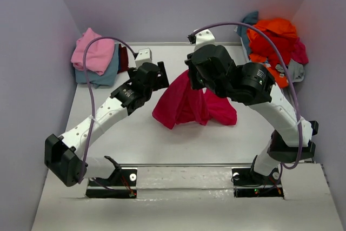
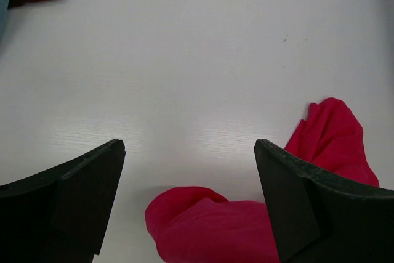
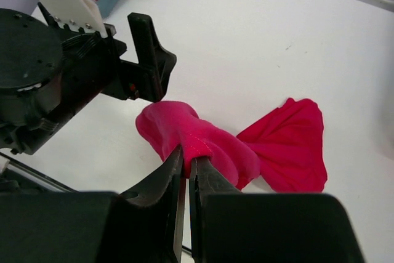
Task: Fold and stack the t-shirts
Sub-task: Move the tshirt to the center of the board
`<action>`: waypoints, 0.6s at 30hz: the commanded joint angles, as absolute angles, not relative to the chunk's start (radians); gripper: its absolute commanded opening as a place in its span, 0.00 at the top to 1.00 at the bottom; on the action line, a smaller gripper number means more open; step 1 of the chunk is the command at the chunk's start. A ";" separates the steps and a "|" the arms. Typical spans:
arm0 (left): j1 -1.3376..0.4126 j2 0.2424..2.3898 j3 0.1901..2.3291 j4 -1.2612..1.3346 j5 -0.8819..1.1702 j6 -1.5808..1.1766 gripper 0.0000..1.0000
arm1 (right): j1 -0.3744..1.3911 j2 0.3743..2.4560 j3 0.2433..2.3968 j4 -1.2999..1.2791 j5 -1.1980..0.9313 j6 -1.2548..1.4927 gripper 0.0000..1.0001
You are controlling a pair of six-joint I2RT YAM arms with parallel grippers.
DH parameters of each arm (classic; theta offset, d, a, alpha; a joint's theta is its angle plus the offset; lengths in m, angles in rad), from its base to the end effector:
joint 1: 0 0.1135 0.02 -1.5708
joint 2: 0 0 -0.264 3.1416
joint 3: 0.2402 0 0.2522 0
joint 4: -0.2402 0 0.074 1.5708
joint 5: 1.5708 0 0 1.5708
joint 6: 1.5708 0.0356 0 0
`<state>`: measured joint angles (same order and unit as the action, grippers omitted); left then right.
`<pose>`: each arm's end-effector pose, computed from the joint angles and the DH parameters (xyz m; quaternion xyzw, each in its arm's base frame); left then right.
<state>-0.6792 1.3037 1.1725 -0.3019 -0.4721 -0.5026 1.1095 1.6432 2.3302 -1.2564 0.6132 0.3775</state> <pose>0.2412 -0.1740 0.3512 -0.0532 0.8271 -0.1281 0.5447 0.1418 0.2392 0.5230 -0.1640 0.8328 0.1149 0.5161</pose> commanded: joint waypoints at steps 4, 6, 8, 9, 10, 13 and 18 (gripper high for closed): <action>-0.681 1.187 1.158 -0.262 -0.534 -0.523 0.01 | 1.121 1.811 2.543 -1.212 0.602 0.318 0.93; -0.681 1.167 1.152 -0.253 -0.540 -0.525 0.01 | 1.131 1.793 2.487 -1.155 0.591 0.331 0.93; -0.681 1.157 1.166 -0.278 -0.558 -0.526 0.01 | 1.131 1.723 2.360 -1.106 0.575 0.354 0.93; -0.681 1.151 1.173 -0.307 -0.586 -0.526 0.01 | 1.140 1.700 2.306 -1.077 0.577 0.371 0.93; -0.692 1.143 1.180 -0.316 -0.601 -0.526 0.01 | 1.152 1.677 2.290 -1.069 0.586 0.377 0.93; -0.702 1.088 1.196 -0.327 -0.650 -0.529 0.01 | 1.209 1.615 2.266 -1.068 0.623 0.387 0.93; -0.703 1.022 1.207 -0.311 -0.692 -0.515 0.01 | 1.282 1.621 2.258 -1.155 0.698 0.431 0.93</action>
